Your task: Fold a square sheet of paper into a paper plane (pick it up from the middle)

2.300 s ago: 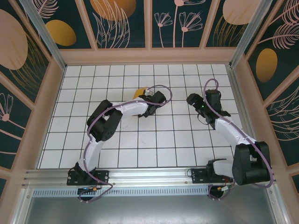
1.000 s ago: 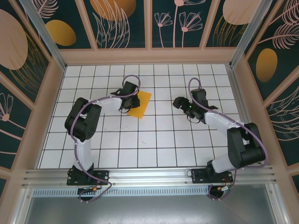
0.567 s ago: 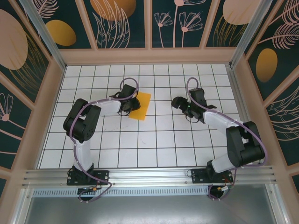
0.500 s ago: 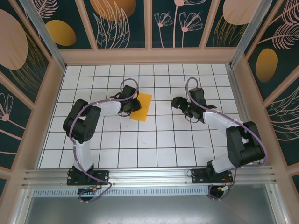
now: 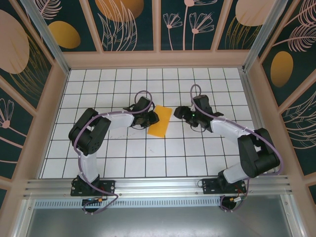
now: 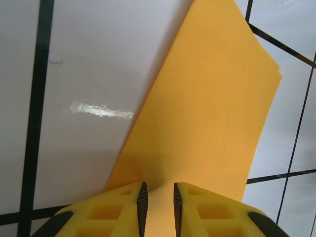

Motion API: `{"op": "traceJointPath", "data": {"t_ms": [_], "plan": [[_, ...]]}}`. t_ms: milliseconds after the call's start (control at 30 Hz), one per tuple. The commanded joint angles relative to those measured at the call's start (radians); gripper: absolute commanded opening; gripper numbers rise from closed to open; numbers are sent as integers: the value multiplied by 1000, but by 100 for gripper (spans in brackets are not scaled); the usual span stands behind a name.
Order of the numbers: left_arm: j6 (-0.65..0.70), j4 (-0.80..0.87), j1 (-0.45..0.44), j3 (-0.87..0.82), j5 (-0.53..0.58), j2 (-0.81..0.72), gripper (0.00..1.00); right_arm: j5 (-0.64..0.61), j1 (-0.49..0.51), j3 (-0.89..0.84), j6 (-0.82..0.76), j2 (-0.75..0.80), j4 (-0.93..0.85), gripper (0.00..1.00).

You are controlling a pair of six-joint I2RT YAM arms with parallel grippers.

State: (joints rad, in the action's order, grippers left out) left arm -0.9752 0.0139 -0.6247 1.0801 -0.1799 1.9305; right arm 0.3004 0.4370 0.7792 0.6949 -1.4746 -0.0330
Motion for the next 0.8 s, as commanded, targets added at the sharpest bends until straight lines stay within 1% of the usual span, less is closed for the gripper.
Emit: {"op": "traceJointPath", "data": {"t_ms": [0,167,200,433,767], "plan": [[-26,23,-1,-31,5,-21,25,89,48,10,76,-8,-16,69],[-30,15,0,-41,5,-13,24,121,114,19,149,-50,9,61],[-28,14,0,-42,5,-12,24,119,134,25,155,-64,7,60],[-28,12,0,-46,5,-10,24,132,182,44,179,-149,21,53],[-26,10,-1,-40,0,-7,24,143,205,67,177,-206,34,53]]}}
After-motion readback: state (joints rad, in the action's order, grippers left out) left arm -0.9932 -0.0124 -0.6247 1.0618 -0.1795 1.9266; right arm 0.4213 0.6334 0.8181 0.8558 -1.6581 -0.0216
